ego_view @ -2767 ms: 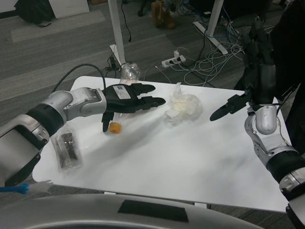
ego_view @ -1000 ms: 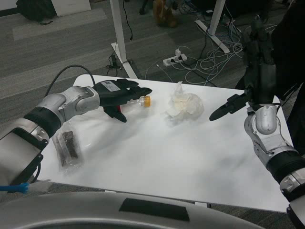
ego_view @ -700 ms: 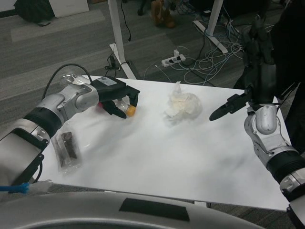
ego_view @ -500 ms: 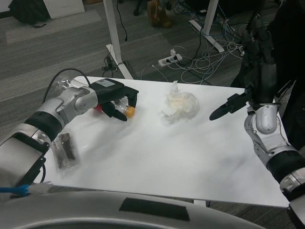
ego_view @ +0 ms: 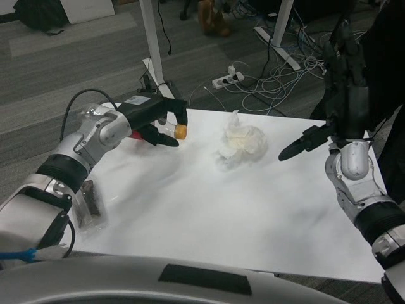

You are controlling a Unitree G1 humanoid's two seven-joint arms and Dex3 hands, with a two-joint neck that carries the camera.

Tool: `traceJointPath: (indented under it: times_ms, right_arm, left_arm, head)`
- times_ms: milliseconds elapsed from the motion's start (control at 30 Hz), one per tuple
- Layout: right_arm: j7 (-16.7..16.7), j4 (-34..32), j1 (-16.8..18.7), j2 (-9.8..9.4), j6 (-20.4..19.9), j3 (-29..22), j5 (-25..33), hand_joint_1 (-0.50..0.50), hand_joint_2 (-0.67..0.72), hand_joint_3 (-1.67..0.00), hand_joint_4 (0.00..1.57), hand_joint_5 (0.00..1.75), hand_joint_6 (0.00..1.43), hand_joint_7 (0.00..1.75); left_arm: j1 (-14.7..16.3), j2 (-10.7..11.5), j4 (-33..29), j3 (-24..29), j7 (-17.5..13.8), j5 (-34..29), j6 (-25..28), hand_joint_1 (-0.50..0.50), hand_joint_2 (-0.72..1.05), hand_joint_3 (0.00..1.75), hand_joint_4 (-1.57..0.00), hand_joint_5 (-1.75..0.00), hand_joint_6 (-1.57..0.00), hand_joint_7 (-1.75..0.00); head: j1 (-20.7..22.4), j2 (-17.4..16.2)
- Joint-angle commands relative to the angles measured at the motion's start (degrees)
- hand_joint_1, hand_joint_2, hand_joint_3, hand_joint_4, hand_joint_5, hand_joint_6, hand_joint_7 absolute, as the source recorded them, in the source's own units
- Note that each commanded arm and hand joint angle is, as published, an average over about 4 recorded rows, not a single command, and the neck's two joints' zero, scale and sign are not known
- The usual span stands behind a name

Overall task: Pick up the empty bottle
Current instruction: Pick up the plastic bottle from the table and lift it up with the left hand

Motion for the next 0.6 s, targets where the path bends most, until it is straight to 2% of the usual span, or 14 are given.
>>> traceJointPath:
  times_ms: [33,167,267,333,467,600]
  right_arm:
    - [-0.30,0.54,0.46,0.55,-0.56,-0.91,0.39,-0.44,0.53,0.00,0.00,0.00,0.00,0.00]
    - [-0.30,0.74,0.79,1.21,-0.58,-1.97,0.39,-0.43,0.53,0.00,0.00,0.00,0.00,0.00]
    - [-0.30,0.96,0.87,1.34,-0.58,-2.47,0.35,-0.44,0.53,0.00,0.00,0.00,0.00,0.00]
    - [-0.26,1.22,0.87,1.69,-0.58,-3.00,0.30,-0.42,0.53,0.00,0.00,0.00,0.00,0.00]
    - [-0.21,1.79,0.87,2.44,-0.58,-3.75,0.17,-0.42,0.53,0.00,0.00,0.00,0.00,0.00]
    - [-0.21,2.67,0.87,3.18,-0.58,-4.10,-0.01,-0.42,0.53,0.00,0.00,0.00,0.00,0.00]
  left_arm:
    - [0.51,-3.26,-1.09,6.27,1.11,-0.88,0.00,-0.50,0.87,0.50,-1.53,-1.75,-1.27,-1.54]
    - [-0.57,-7.19,0.07,10.84,0.58,-0.64,-1.98,-0.50,0.87,0.52,-1.53,-1.75,-1.28,-1.54]
    - [-1.03,-8.66,0.79,12.07,0.54,-2.95,-3.32,-0.50,0.87,0.52,-1.53,-1.75,-1.25,-1.52]
    - [-0.50,-9.50,-0.92,12.07,0.89,-6.64,-3.40,-0.50,0.87,0.52,-1.53,-1.75,-1.24,-1.48]
    - [1.30,-10.99,-8.70,11.50,1.20,-18.02,-3.49,-0.50,0.87,0.52,-1.53,-1.75,-1.23,-1.52]
    - [1.83,-13.28,-13.58,10.18,0.36,-32.74,-3.80,-0.50,0.87,0.52,-1.53,-1.75,-1.25,-1.54]
  head:
    - [-0.41,1.32]
    - [-1.05,2.38]
    - [-1.98,4.09]
    - [-2.51,5.06]
    - [-3.82,7.86]
    - [-5.92,10.03]
